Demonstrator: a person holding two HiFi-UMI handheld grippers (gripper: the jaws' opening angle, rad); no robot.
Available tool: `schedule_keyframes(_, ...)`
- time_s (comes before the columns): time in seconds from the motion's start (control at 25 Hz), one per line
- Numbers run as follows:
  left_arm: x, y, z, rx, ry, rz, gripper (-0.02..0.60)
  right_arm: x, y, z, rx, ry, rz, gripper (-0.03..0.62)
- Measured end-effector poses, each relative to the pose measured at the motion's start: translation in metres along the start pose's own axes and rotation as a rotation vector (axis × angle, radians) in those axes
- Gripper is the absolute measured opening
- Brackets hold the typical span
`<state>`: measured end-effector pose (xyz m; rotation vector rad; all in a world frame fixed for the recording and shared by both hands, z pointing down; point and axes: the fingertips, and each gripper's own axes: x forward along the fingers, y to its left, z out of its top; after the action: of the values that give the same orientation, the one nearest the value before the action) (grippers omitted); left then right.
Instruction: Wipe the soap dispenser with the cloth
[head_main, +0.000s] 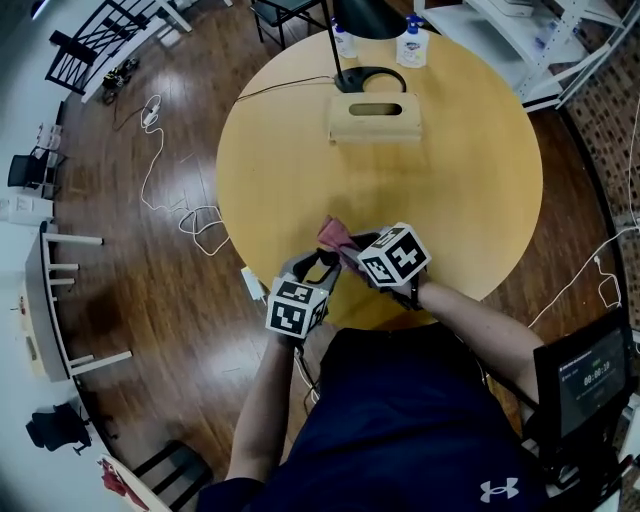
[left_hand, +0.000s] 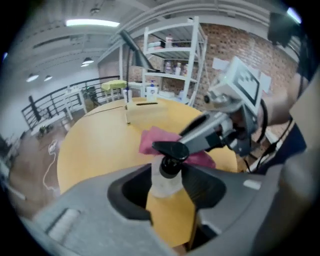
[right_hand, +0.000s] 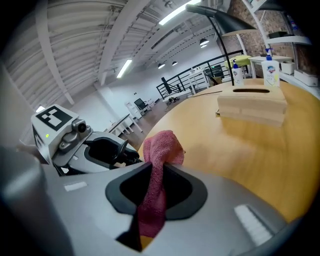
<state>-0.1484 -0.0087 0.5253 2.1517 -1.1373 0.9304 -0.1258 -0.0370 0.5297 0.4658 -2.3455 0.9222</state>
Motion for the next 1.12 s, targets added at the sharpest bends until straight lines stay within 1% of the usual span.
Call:
schedule_keyframes(0.04, -0.003, -0.003, 0.003, -0.072, -0.014, 0.015, 0.187, -0.003, 0.002, -0.007, 0.007, -0.004, 0.004, 0.071)
schedule_keyframes(0.08, -0.004, -0.007, 0.004, -0.121, -0.025, 0.034, 0.186, -0.006, 0.004, -0.014, 0.013, -0.005, 0.008, 0.071)
schedule_keyframes(0.12, -0.003, -0.009, 0.003, -0.136, -0.031, 0.059, 0.175, -0.008, 0.007, -0.020, 0.018, -0.005, 0.011, 0.071)
schedule_keyframes(0.16, -0.001, -0.009, 0.000, -0.118, -0.034, 0.088, 0.146, -0.009, 0.009, -0.024, 0.023, -0.004, 0.013, 0.071)
schedule_keyframes(0.2, 0.001, -0.009, -0.002, -0.082, -0.036, 0.110, 0.137, -0.009, 0.010, -0.026, 0.027, -0.002, 0.012, 0.071)
schedule_keyframes(0.28, 0.002, -0.010, -0.004, -0.003, -0.027, 0.111, 0.133, -0.008, 0.009, -0.022, 0.026, 0.002, 0.005, 0.071)
schedule_keyframes(0.4, 0.001, -0.012, -0.007, 0.108, 0.013, 0.045, 0.133, 0.003, 0.004, -0.006, 0.010, 0.002, -0.009, 0.072)
schedule_keyframes(0.48, 0.001, -0.012, -0.009, 0.185, 0.042, -0.003, 0.132, 0.012, 0.003, 0.007, 0.003, 0.003, -0.004, 0.072)
schedule_keyframes(0.52, 0.002, -0.012, -0.008, 0.211, 0.053, -0.023, 0.132, 0.015, 0.002, 0.011, 0.000, 0.005, 0.003, 0.072)
schedule_keyframes(0.56, 0.002, -0.011, -0.008, 0.222, 0.062, -0.035, 0.132, 0.016, 0.002, 0.014, -0.004, 0.007, 0.005, 0.072)
schedule_keyframes(0.6, 0.002, -0.010, -0.007, 0.214, 0.068, -0.034, 0.133, 0.015, 0.003, 0.015, -0.008, 0.007, 0.004, 0.072)
schedule_keyframes(0.68, 0.001, -0.008, -0.007, 0.144, 0.062, 0.004, 0.145, 0.010, 0.005, 0.011, -0.013, -0.004, -0.001, 0.071)
schedule_keyframes(0.76, -0.001, -0.009, -0.008, 0.061, 0.035, 0.050, 0.161, 0.002, 0.008, -0.001, 0.000, -0.018, -0.002, 0.071)
schedule_keyframes(0.8, -0.002, -0.012, -0.009, 0.039, 0.024, 0.066, 0.173, -0.001, 0.010, -0.008, 0.008, -0.020, 0.004, 0.071)
schedule_keyframes(0.84, -0.002, -0.015, -0.011, 0.035, 0.020, 0.078, 0.181, -0.003, 0.012, -0.017, 0.016, -0.018, 0.013, 0.071)
schedule_keyframes(0.92, -0.001, -0.020, -0.014, 0.056, 0.022, 0.091, 0.177, -0.008, 0.018, -0.031, 0.025, -0.010, 0.028, 0.071)
schedule_keyframes(0.96, -0.001, -0.022, -0.014, 0.073, 0.019, 0.090, 0.152, -0.010, 0.019, -0.035, 0.025, -0.005, 0.031, 0.071)
schedule_keyframes(1.0, 0.000, -0.024, -0.014, 0.095, 0.017, 0.085, 0.141, -0.010, 0.019, -0.037, 0.024, -0.001, 0.031, 0.071)
schedule_keyframes(1.12, -0.001, -0.025, -0.017, 0.171, 0.032, 0.037, 0.137, -0.004, 0.015, -0.027, 0.018, 0.005, 0.030, 0.072)
